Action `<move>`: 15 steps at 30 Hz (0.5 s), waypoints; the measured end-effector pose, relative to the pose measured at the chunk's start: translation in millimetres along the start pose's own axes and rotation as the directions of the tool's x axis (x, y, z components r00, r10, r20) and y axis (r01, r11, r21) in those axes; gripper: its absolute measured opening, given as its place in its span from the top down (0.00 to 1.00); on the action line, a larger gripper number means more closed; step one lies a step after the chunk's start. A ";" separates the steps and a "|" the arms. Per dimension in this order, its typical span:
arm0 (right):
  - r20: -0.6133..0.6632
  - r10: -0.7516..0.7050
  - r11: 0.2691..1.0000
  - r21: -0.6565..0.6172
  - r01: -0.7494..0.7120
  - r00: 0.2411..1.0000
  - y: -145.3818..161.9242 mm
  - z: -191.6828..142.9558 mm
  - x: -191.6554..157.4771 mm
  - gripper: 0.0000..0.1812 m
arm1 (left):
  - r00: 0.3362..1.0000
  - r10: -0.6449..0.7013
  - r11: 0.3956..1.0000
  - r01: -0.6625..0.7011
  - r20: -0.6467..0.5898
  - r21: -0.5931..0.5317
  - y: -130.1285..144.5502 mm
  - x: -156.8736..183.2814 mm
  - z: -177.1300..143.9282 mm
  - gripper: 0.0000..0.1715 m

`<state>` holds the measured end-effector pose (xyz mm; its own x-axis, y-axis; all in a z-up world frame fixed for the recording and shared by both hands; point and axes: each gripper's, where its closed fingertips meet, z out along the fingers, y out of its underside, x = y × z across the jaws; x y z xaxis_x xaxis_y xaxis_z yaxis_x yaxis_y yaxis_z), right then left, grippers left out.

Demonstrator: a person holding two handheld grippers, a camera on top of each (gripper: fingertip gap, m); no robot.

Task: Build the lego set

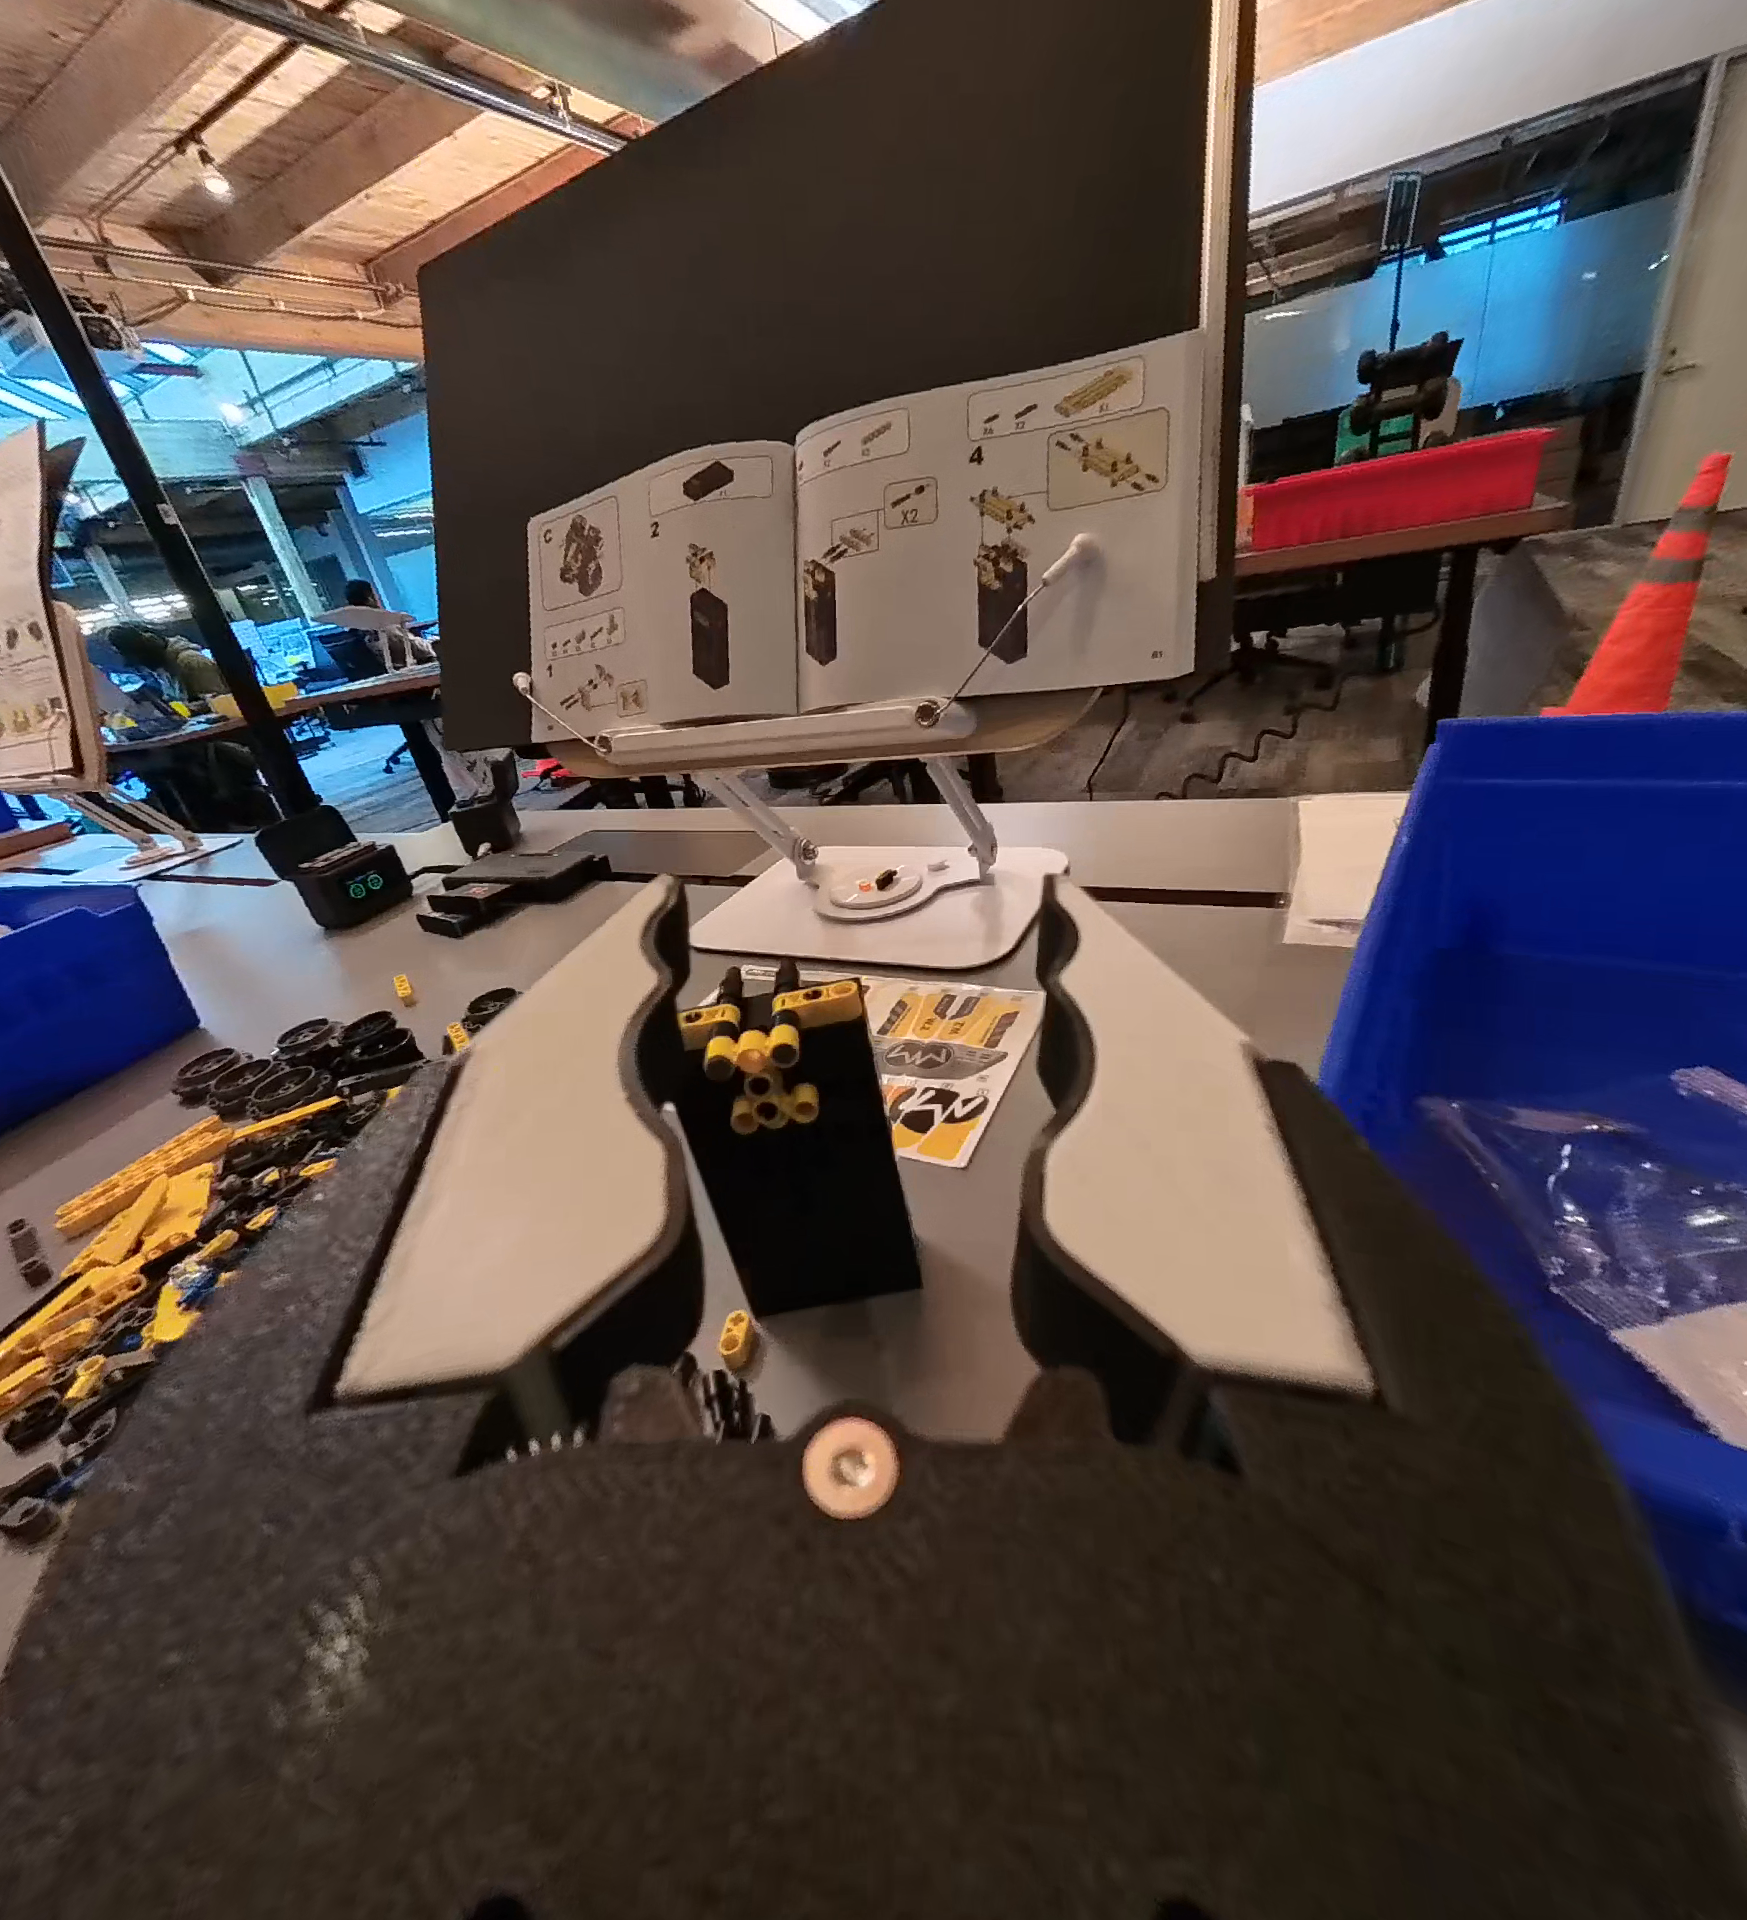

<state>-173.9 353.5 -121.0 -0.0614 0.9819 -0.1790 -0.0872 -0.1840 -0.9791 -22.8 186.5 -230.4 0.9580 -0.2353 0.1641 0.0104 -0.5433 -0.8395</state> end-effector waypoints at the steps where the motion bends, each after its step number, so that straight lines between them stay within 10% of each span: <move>1: 0.002 -0.002 1.000 0.002 0.002 1.000 -0.4 -0.5 -0.6 0.64 | 1.000 0.007 0.999 -0.007 0.007 -0.034 2.0 -0.5 9.0 0.86; 15: 0.033 0.054 0.998 0.013 -0.055 0.998 -2.2 -4.0 -1.3 0.64 | 0.999 0.027 0.980 -0.018 0.043 -0.197 24.2 -6.6 46.5 0.89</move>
<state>-169.6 352.8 -119.0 -0.0987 0.9686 -0.2284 -0.0971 -0.2378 -0.9664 -15.5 212.4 -275.8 0.9694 -0.2147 0.1187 -0.0635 -0.6869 -0.7240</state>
